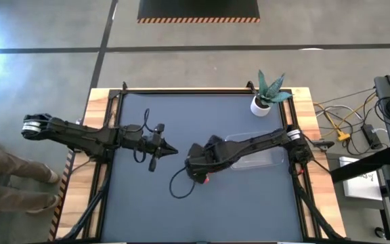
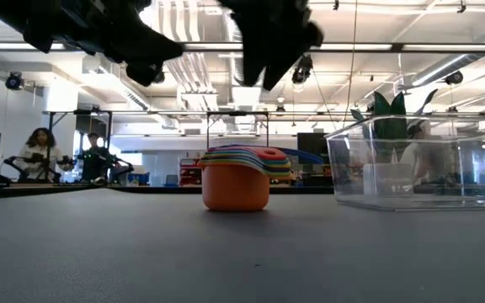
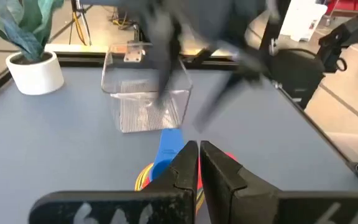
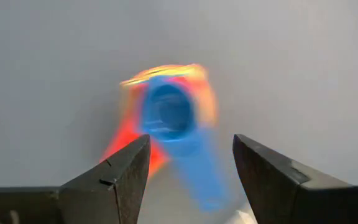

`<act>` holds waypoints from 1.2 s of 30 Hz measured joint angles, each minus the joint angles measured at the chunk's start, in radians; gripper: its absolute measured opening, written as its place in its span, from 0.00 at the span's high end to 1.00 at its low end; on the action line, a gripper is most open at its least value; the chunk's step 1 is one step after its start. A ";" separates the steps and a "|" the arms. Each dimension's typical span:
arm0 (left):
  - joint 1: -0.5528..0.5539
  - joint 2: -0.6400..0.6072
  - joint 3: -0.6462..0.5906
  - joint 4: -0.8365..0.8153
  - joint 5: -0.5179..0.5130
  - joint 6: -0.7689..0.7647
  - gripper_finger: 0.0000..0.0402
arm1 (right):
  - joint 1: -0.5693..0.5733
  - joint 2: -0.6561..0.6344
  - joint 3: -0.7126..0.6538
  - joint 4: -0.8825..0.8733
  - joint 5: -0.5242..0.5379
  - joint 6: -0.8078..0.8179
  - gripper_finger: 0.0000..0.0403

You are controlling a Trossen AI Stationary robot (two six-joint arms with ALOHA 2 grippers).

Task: Nest measuring cups in basket
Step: Stack the blue measuring cup on top of the red measuring cup

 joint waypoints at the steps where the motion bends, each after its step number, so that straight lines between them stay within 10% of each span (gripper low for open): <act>1: 0.000 0.016 0.000 0.007 0.005 0.000 1.00 | -0.002 -0.019 -0.006 -0.020 0.042 0.002 0.47; 16: -0.015 0.221 0.087 0.003 0.062 0.076 1.00 | -0.068 -0.092 -0.234 0.046 -0.009 -0.075 0.96; 36: -0.274 0.297 -0.047 0.163 -0.145 0.055 1.00 | -0.130 -0.160 -0.392 0.221 -0.198 -0.217 0.98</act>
